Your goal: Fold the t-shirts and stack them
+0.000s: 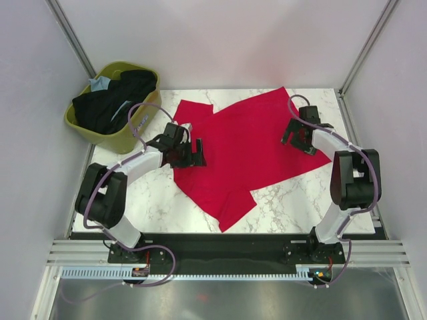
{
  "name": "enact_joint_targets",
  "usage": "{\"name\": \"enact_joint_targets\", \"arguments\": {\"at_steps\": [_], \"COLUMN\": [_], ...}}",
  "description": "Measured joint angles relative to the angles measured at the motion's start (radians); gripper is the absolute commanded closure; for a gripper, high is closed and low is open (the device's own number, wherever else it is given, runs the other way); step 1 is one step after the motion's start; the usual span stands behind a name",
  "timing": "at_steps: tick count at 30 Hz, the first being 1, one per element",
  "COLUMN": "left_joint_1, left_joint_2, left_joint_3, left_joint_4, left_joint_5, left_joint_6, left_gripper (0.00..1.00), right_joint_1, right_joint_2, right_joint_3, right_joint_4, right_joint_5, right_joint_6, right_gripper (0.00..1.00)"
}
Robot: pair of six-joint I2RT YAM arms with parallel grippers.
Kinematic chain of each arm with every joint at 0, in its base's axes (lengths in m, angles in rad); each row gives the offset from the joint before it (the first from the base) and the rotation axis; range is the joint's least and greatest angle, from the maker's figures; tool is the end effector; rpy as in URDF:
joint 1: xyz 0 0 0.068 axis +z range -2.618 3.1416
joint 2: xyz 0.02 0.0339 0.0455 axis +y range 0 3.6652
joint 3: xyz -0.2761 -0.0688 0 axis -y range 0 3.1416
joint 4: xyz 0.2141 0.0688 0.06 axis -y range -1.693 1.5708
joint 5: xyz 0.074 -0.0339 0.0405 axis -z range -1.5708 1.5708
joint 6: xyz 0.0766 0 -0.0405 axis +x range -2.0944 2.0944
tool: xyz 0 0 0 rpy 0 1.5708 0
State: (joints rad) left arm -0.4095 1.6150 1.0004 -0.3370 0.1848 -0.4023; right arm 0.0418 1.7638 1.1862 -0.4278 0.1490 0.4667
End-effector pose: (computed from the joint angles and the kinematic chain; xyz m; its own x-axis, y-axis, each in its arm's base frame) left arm 0.2956 -0.1437 0.1933 -0.8789 -0.0381 -0.4755 0.1577 0.9176 -0.3649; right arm 0.3655 0.0039 0.1914 -0.7363 0.4146 -0.5349 0.4136 0.9012 0.1291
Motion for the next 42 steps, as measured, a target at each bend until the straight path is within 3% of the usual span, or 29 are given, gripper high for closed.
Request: {"name": "enact_joint_targets", "arguments": {"at_steps": [5, 11, 22, 30, 37, 42], "left_joint_1": [0.0, 0.013, 0.153, 0.17, 0.16, 0.089], "left_joint_2": [0.032, 0.175, 0.439, 0.611, 0.557, 0.25], "left_joint_3": [-0.002, 0.085, 0.442, 0.727, 0.737, 0.577], "left_joint_4": [0.072, 0.09, 0.029, -0.064, -0.161, -0.215], "left_joint_5": [-0.024, -0.069, -0.102, -0.095, -0.111, -0.271], "left_joint_6": [-0.017, -0.018, 0.01, 0.044, 0.052, 0.043], "left_gripper": [0.04, 0.03, 0.01, 0.02, 0.03, 0.04], "right_joint_1": [0.0, 0.001, 0.023, 0.158, 0.163, 0.214], "right_joint_2": [0.039, 0.022, -0.259, -0.285, -0.238, -0.295], "right_joint_3": [-0.032, -0.118, -0.467, -0.494, -0.394, -0.322], "right_joint_4": [0.064, 0.15, 0.316, 0.336, 0.2, 0.043], "right_joint_5": [-0.029, -0.04, -0.137, -0.179, -0.192, -0.106], "right_joint_6": [0.017, 0.037, 0.127, 0.166, 0.143, 0.098], "right_gripper": [0.04, 0.07, 0.08, 0.06, 0.05, 0.02]}}
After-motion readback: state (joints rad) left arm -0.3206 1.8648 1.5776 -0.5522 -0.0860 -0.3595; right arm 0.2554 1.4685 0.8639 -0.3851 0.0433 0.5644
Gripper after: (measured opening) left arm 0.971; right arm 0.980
